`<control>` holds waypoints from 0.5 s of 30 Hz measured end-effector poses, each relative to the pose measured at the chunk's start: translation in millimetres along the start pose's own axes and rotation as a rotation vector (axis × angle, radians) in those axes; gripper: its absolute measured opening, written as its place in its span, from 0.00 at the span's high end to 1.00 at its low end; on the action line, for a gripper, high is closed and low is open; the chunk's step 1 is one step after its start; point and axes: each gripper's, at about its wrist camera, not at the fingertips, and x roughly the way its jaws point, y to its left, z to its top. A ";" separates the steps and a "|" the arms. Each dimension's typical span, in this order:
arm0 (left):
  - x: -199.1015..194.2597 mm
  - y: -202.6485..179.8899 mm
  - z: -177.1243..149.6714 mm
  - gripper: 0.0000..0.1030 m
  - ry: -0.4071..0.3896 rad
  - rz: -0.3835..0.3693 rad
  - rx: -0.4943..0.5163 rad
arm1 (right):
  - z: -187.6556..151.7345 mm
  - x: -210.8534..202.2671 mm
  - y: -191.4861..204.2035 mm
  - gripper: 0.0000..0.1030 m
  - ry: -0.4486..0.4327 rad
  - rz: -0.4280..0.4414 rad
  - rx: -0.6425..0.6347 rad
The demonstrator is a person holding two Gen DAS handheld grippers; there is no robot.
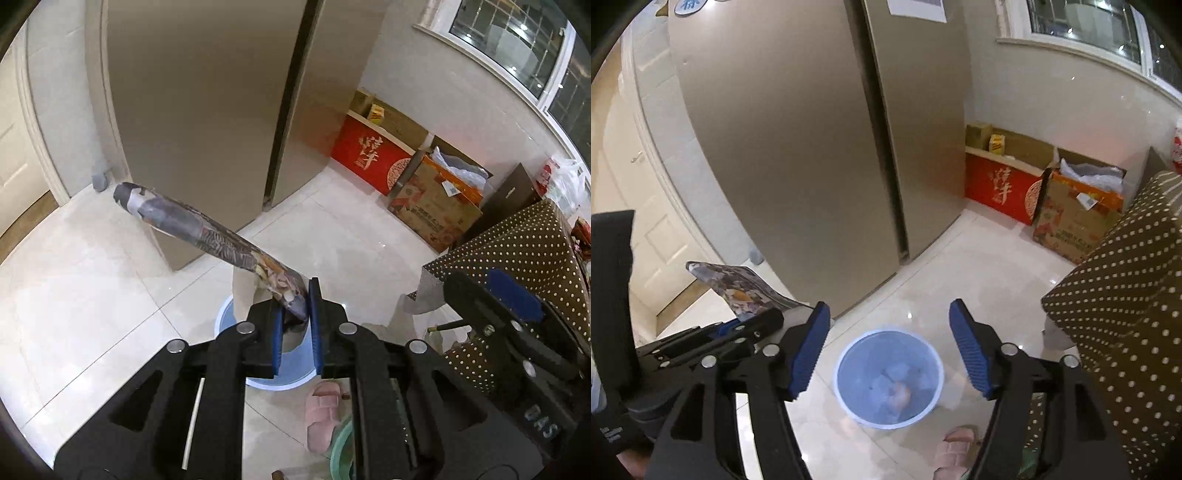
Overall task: Collect trash
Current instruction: 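Carry both held items over the blue wastebasket and open both tools, then move both open tools back to the table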
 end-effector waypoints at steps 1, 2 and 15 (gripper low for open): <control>1.7 -2.2 1.2 0.88 0.005 -0.004 0.004 | -0.1 -3.0 -1.5 0.34 -0.010 -0.003 0.002; 2.8 -3.3 2.1 0.88 0.007 -0.006 0.007 | -0.1 -4.9 -3.9 0.34 -0.017 -0.007 0.006; 5.5 -5.8 16.1 0.31 0.003 0.050 -0.003 | 10.1 -30.2 -15.9 0.29 -0.106 -0.037 0.050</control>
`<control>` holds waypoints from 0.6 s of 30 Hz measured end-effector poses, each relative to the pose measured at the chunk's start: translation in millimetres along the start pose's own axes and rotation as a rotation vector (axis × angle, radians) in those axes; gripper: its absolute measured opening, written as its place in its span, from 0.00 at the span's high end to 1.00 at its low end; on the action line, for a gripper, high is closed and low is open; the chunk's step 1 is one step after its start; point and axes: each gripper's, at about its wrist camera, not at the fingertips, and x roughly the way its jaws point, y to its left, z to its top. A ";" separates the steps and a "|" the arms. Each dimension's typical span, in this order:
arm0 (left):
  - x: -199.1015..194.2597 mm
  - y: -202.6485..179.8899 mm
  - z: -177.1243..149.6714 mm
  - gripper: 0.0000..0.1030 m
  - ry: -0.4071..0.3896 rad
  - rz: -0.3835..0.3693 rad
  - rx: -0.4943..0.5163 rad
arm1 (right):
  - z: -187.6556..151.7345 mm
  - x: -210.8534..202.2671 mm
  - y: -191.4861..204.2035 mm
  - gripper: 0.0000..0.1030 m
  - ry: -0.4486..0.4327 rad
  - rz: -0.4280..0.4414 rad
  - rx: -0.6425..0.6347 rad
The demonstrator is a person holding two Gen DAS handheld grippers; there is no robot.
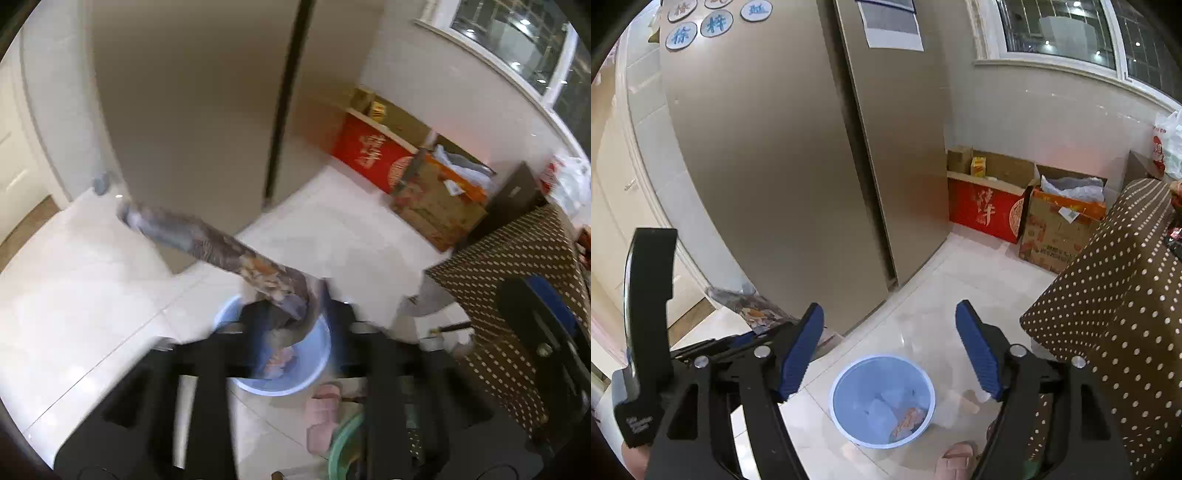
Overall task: Collect trash
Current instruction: 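Move both open tools back to the table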
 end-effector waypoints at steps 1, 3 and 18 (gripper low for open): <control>-3.6 1.4 0.8 0.18 -0.021 0.028 -0.010 | 0.6 -1.4 -0.4 0.29 -0.003 -0.003 -0.003; -14.5 2.4 0.7 0.18 -0.075 0.052 -0.013 | 1.3 -3.0 -1.4 0.29 -0.003 -0.009 -0.003; -82.5 -27.6 -8.0 0.18 -0.150 0.006 0.042 | 4.0 -51.5 -28.9 0.29 -0.051 -0.046 0.042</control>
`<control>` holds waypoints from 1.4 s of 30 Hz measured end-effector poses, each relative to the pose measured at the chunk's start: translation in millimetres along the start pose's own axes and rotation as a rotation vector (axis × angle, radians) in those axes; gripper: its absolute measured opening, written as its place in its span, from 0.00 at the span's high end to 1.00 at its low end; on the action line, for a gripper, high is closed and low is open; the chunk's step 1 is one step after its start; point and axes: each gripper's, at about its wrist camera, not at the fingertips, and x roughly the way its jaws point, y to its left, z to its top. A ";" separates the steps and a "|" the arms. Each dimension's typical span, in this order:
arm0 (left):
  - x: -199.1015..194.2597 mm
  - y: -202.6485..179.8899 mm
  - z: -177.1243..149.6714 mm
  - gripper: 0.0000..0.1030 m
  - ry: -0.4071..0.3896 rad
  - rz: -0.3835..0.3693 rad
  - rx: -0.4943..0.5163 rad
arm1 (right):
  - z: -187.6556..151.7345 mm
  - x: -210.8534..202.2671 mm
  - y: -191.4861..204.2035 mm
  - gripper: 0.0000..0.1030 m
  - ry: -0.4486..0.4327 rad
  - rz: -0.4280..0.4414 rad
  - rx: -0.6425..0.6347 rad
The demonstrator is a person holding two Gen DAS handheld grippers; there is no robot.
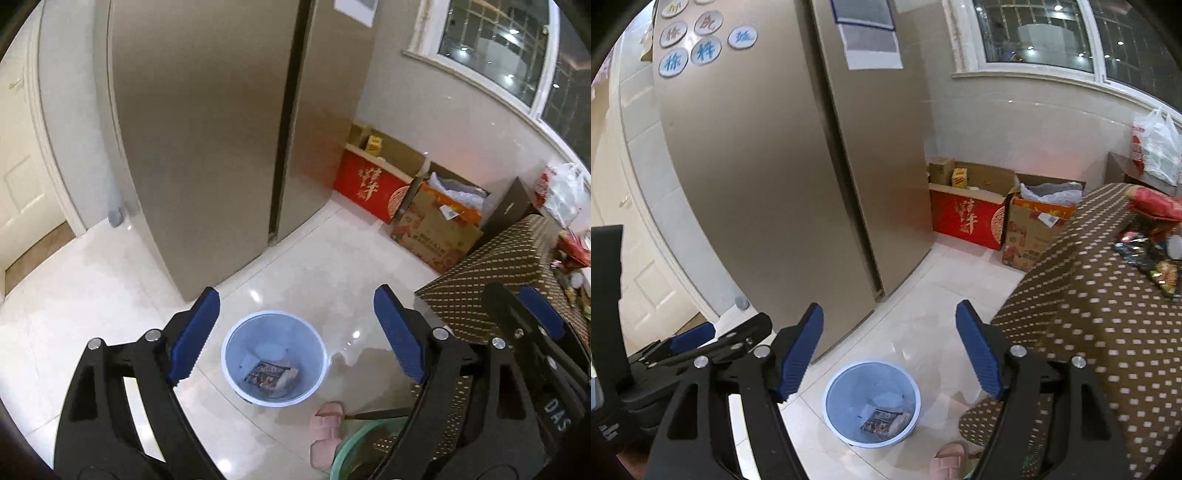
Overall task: Collect trash
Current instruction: 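Move both open tools back to the table, then grasp the green vegetable with right tool while left tool grasps the black snack wrapper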
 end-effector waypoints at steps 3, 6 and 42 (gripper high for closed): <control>-16.8 -16.0 0.6 0.18 -0.022 -0.029 0.023 | 2.3 -20.0 -11.8 0.29 -0.022 -0.013 0.013; -33.1 -37.1 -0.3 0.18 -0.041 -0.058 0.053 | 3.4 -41.3 -26.7 0.28 -0.045 -0.034 0.027; -22.0 -303.8 -42.2 0.18 0.088 -0.351 0.383 | -0.3 -114.0 -291.9 0.28 0.157 -0.406 0.266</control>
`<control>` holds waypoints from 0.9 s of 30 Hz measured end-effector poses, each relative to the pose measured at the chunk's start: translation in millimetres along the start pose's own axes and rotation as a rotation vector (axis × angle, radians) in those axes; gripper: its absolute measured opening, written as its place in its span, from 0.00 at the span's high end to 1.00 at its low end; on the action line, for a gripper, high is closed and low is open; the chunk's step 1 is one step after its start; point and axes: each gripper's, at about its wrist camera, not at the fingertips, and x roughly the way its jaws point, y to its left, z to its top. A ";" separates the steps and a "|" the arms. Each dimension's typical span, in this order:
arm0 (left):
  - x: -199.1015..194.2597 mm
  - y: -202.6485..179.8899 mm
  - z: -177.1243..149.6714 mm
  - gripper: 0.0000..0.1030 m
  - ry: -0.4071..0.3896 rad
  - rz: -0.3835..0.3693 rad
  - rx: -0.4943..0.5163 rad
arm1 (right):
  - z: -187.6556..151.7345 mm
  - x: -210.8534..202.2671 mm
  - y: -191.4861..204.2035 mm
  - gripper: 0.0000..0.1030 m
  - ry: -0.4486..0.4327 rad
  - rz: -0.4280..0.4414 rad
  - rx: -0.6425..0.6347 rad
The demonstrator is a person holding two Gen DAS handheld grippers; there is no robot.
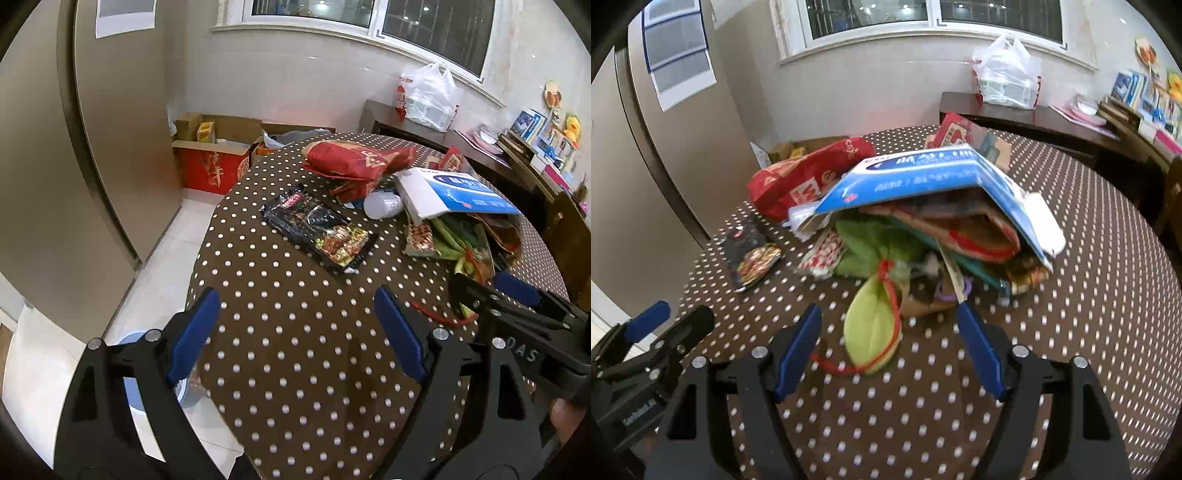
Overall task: Collect trash
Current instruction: 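Grasp the green vegetable with right tool while left tool grasps the black snack wrapper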
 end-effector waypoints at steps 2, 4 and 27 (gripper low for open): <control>8.2 1.0 8.0 0.18 0.006 -0.002 -0.009 | 7.0 8.8 0.2 0.29 0.012 -0.005 -0.006; 14.5 1.6 12.0 0.18 0.013 -0.006 -0.016 | 13.7 19.7 -0.9 0.43 0.036 -0.006 -0.008; 72.7 -30.4 54.9 0.66 0.095 0.119 -0.032 | 14.0 20.0 -12.7 0.83 0.025 0.043 0.023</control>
